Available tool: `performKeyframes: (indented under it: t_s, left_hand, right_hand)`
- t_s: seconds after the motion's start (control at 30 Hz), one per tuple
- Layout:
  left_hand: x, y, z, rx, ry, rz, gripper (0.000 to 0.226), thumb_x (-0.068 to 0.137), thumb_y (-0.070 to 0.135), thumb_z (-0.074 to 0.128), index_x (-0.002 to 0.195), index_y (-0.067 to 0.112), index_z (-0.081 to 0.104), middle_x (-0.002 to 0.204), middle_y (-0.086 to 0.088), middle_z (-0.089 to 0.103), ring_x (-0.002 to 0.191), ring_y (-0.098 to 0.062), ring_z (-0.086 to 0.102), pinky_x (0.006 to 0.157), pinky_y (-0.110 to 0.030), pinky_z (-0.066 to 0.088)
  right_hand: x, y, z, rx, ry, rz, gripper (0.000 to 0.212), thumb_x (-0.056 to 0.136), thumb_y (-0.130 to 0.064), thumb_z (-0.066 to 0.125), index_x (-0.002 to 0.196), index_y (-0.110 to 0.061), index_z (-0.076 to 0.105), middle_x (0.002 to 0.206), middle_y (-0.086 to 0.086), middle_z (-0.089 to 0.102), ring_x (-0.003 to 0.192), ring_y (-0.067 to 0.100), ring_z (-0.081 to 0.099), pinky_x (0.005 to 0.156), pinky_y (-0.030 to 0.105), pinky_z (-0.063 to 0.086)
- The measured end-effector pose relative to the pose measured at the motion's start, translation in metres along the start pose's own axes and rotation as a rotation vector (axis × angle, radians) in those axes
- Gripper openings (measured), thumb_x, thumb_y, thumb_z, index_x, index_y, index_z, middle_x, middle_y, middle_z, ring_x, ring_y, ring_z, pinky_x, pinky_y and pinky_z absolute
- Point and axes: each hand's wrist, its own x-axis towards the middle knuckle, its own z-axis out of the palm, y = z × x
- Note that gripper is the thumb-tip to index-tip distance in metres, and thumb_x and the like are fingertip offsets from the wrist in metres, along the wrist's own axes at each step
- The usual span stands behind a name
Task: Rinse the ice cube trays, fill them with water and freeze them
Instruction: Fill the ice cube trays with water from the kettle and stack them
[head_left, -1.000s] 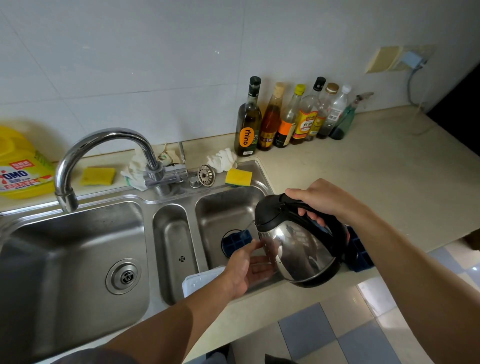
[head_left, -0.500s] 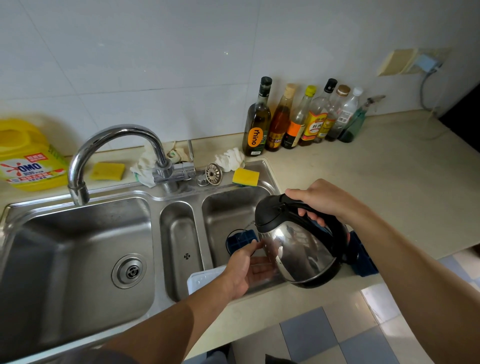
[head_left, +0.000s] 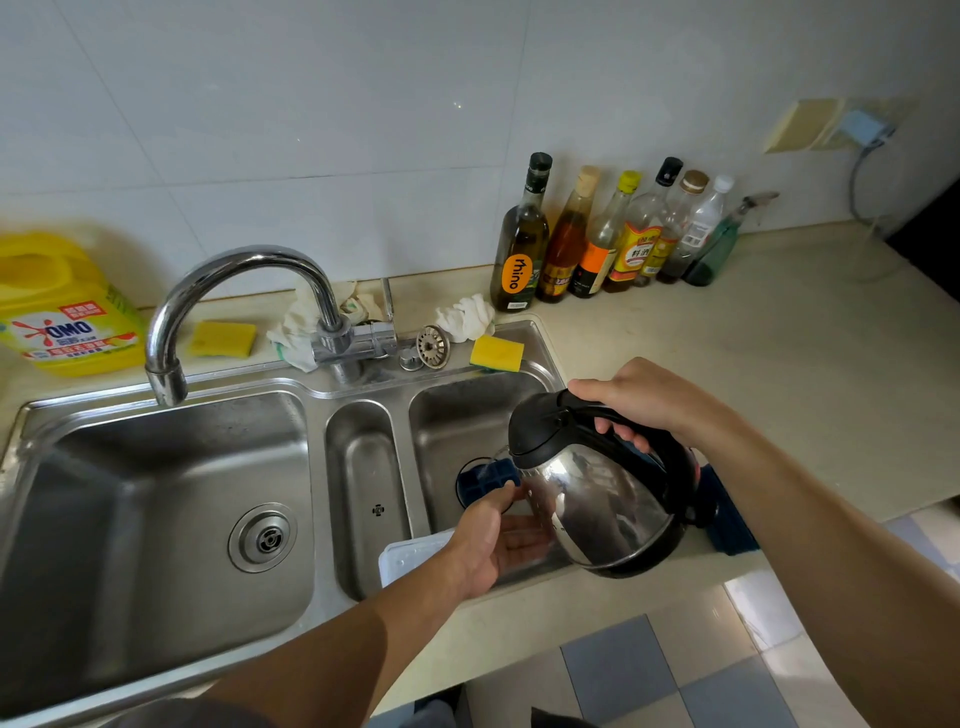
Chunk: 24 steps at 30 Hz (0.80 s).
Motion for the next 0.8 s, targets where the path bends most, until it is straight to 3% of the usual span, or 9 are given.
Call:
performKeyframes:
  t_s: [0.8]
  left_hand:
    - [-0.007, -0.002, -0.011, -0.012, 0.002, 0.003, 0.035, 0.104, 0.039, 0.049, 0.117, 0.014, 0.071, 0.104, -0.021, 0.076, 0.093, -0.034, 0.076, 0.073, -0.04, 0.061]
  right_hand:
    - [-0.004, -0.009, 0.01, -0.018, -0.013, -0.026, 0.058, 0.097, -0.055, 0.057, 0.071, -0.005, 0.071, 0.049, 0.002, 0.056, 0.039, 0.016, 0.05, 0.05, 0.025, 0.045]
